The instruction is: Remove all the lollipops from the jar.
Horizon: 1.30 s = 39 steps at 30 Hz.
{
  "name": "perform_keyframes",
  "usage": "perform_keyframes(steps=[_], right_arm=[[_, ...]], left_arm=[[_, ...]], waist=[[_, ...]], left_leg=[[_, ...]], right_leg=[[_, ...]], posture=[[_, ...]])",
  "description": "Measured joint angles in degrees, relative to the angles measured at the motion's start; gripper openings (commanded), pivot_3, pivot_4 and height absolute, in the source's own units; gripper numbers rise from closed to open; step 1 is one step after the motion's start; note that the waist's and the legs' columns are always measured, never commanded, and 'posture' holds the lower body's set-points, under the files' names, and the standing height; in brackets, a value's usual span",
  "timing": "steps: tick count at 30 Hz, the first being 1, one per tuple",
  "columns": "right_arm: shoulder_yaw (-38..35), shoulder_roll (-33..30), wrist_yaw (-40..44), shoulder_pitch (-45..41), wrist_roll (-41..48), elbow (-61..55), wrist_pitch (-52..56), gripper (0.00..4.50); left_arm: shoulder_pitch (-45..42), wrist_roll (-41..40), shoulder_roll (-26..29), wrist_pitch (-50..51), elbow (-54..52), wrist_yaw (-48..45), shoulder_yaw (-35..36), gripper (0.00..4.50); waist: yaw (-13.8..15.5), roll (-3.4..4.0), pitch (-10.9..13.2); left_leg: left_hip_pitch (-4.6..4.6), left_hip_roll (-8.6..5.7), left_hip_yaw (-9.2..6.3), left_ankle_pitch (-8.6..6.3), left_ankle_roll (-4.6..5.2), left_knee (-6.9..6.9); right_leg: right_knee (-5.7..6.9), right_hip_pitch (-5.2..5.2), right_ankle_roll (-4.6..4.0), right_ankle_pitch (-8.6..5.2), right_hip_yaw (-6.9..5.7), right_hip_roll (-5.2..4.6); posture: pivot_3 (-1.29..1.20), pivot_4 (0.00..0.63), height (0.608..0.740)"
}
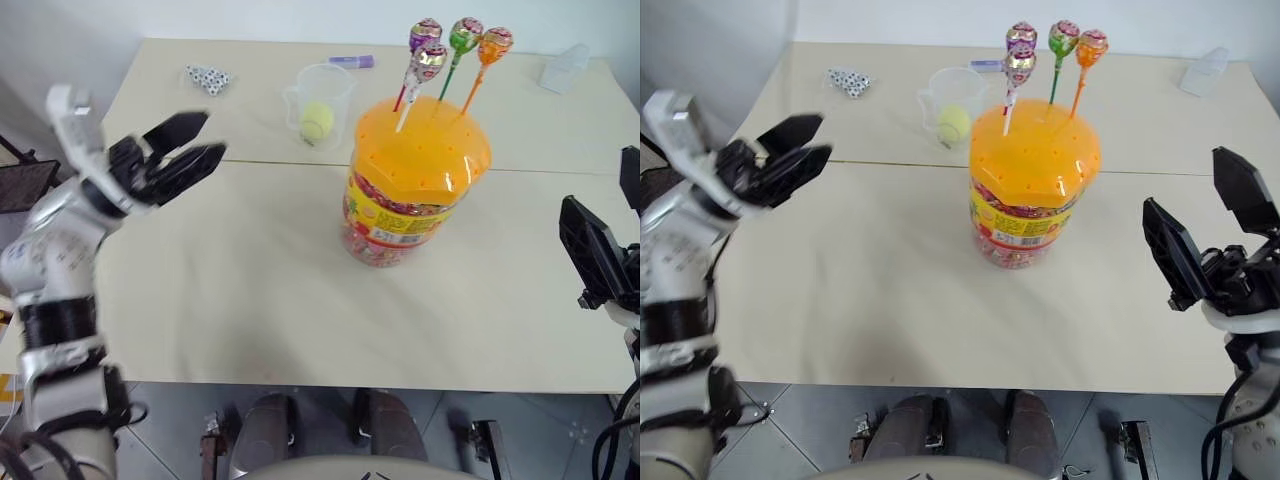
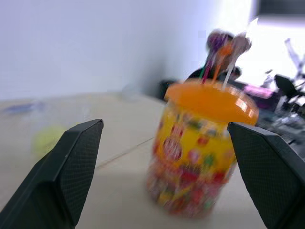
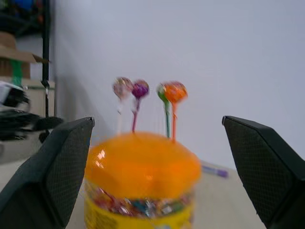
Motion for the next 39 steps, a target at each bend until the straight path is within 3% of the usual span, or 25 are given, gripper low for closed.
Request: perform_keyframes(steps=[7,17,20,33,39], right_arm=[[-0.71,3.01,-1.46,2.72,-2.75,-0.34,-2.18,4.5],[-1.24,3.15,-1.78,3.28,-3.76,-0.34,-2.53,4.5],[-1.24,3.53,-2.1,3.4,-4.01,-0.4,-2.91,4.5],[-1.23,3.6,-2.24,3.8,-3.97,-0.39,-3.29,4.5],[-0.14,3.54,-0.92,2.9,-3.33,-0.39,-3.27,4.5]], left_arm=[[-19.1,8.1,-12.23,-4.34,15.19,-1.23,-9.12,4.43],[-28.07,14.08,-18.61,-8.26,25.51,-3.35,-12.06,4.43],[-29.01,14.98,-19.61,-8.89,27.19,-3.9,-12.08,3.9],[-30.95,19.24,-21.69,-12.47,31.54,-8.62,-12.5,0.05],[-31.08,15.57,-22.75,-12.16,32.81,-9.12,-6.71,0.05]], waist=[[-0.15,-0.15,0.05],[-0.16,-0.16,0.06],[-0.14,-0.16,0.06],[-0.11,-0.16,0.06],[-0.22,-0.16,0.06]], left_leg=[[-0.23,-0.44,0.08,-0.01,0.18,0.07],[-0.22,-0.4,0.13,0.03,0.22,0.04],[-0.24,-0.4,0.12,0.03,0.23,0.05],[-0.25,-0.41,0.1,0.03,0.24,0.05],[-0.25,-0.38,0.1,0.04,0.26,0.07]], right_leg=[[-0.39,-0.04,0.22,0.12,0.09,-0.03],[-0.43,-0.05,0.22,0.12,0.14,0.0],[-0.45,-0.05,0.22,0.12,0.13,0.0],[-0.45,-0.05,0.23,0.12,0.12,0.0],[-0.44,-0.06,0.22,0.12,0.13,-0.01]], posture=[[0.0,0.15,0.74],[0.0,0.15,0.74],[0.0,0.15,0.74],[0.0,0.15,0.74],[0.0,0.15,0.74]])
